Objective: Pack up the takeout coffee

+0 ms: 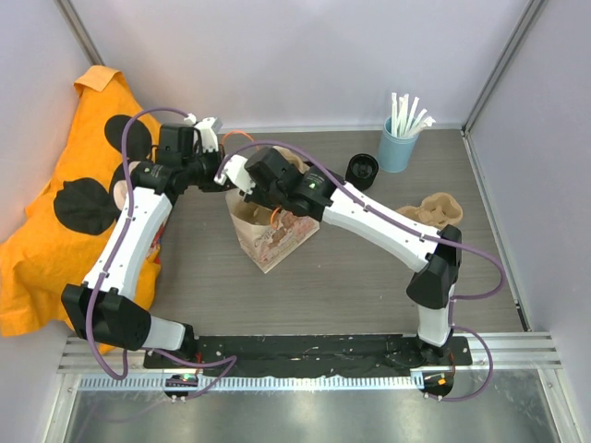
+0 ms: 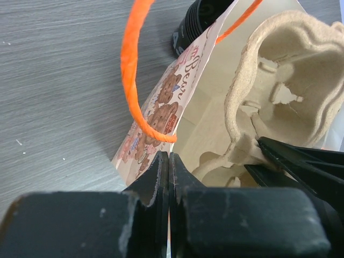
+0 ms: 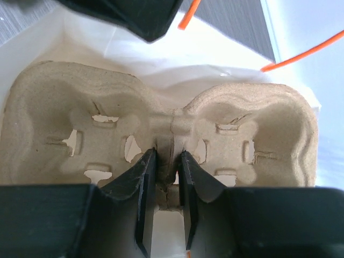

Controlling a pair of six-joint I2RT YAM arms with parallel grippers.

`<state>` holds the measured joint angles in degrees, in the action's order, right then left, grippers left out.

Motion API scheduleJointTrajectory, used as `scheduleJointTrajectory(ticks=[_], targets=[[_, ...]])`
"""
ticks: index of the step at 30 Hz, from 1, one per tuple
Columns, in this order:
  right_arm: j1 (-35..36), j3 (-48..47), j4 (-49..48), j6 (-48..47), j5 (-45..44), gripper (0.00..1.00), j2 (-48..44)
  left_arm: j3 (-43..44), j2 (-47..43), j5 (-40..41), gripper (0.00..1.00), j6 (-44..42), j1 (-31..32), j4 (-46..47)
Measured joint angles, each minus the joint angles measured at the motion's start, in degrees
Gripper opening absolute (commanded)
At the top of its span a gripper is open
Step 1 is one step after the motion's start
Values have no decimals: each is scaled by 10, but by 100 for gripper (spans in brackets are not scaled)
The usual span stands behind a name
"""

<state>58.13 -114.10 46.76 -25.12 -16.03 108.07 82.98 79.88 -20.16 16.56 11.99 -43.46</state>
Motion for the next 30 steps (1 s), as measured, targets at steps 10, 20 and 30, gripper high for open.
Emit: scheduleJointTrajectory(ticks=[10,20,30], targets=[[0,36,-6,14,1,27,-17,0,0,11,0,2,0,0],[0,49,-22,16,-4,27,-17,0,0,13,0,9,0,0],[0,45,-27,30,12,27,-17,16,7,2,2,12,0,-3]])
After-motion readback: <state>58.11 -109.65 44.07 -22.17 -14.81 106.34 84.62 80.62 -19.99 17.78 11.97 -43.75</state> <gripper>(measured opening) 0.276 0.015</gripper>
